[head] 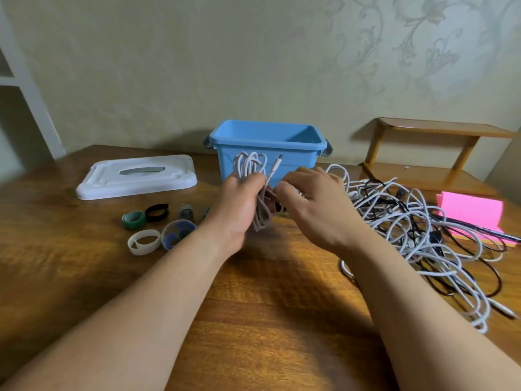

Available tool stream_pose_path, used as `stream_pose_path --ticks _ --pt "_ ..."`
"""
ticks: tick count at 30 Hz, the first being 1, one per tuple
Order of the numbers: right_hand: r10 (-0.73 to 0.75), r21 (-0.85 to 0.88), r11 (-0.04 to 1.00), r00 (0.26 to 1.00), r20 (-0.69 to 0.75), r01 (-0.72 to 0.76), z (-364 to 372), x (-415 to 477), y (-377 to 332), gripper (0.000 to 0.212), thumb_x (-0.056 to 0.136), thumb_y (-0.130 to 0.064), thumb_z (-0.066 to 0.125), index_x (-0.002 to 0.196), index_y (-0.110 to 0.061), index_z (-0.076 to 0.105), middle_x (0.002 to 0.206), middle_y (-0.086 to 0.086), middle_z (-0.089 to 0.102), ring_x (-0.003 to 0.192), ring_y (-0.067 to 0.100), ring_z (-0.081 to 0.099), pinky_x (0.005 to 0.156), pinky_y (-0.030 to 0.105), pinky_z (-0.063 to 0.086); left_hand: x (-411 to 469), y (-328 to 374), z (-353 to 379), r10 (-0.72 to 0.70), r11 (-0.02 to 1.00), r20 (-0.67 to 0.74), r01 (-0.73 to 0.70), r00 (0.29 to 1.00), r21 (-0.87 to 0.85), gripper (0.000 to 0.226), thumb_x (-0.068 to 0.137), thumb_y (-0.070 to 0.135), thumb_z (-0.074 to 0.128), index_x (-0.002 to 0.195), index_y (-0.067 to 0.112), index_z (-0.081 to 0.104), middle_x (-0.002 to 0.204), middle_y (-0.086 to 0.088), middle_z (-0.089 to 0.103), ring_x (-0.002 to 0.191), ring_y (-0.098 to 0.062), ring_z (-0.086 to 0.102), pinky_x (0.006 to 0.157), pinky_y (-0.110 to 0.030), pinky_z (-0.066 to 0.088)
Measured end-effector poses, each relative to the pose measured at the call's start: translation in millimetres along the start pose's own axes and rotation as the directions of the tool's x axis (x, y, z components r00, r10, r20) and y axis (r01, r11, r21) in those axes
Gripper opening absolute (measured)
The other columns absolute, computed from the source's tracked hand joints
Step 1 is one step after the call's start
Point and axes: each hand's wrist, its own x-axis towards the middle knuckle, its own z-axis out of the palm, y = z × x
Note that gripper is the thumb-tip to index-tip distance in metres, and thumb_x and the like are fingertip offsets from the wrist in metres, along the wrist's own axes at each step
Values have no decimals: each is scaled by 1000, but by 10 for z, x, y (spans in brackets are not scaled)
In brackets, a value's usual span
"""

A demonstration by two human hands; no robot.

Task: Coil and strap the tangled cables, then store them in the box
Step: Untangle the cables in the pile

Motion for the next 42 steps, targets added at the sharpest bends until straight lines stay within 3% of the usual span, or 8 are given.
stream_pose_path --ticks 6,15,22,30,32,34,39,42 --pt "-10 17 1000 1000 19 10 46 -17 16 40 105 -57 54 81 -27 67 79 -12 68 79 10 59 91 42 44 45 -58 -6 -3 997 -12 4 1000 77 26 108 20 53 87 17 69 73 2 73 74 -11 73 65 -30 58" --pt "101 116 988 995 21 -103 22 -9 39 31 100 -42 64 74 -25 69 70 -11 71 68 11 60 83 42 45 65 -82 4 37 999 20 -37 999 15 20 107 20 62 116 16 79 110 -15 78 103 -27 77 82 -38 64" --pt "85 59 995 995 -58 -82 57 -22 34 26 95 -34 67 79 -14 65 73 1 69 73 27 62 78 39 43 35 -83 31 87 996 111 -83 990 -35 14 105 19 65 109 14 78 98 -5 81 95 -16 78 76 -27 60" --pt "-16 13 1000 1000 -2 16 -13 -37 -16 27 97 -46 65 86 -22 71 84 -10 69 80 15 61 80 37 40 74 -80 -9 118 990 -139 -105 983 96 21 103 31 70 105 11 77 79 -2 78 79 -19 78 66 -40 63" --pt "-60 -81 995 994 -90 53 17 -21 26 23 96 -47 67 89 -25 72 90 -8 66 89 19 58 81 40 40 96 -103 -32 158 971 -202 -115 967 211 31 101 44 69 96 15 77 80 -12 76 78 -29 77 75 -53 66" --pt "-112 -160 984 978 -177 84 66 -8 28 17 95 -43 72 91 -27 74 94 -6 61 95 23 56 80 41 38 88 -115 -21 195 957 -249 -128 949 259 34 104 48 65 94 17 76 81 -11 76 76 -24 76 74 -44 63" --pt "-286 -275 930 949 -131 242 165 -22 -75 8 91 -26 71 96 -26 77 84 -3 57 80 25 51 71 45 46 104 -100 -19 91 995 -202 -96 975 -17 27 104 43 65 99 21 80 95 -5 82 95 -23 79 91 -49 63" --pt "-172 -42 985 979 -112 168 83 -20 -64 10 98 -25 66 96 -22 75 85 -5 65 81 19 58 72 44 51 141 -74 -59 79 993 -217 -96 973 -70 24 110 34 60 104 15 72 80 -2 73 76 -18 74 74 -39 63"
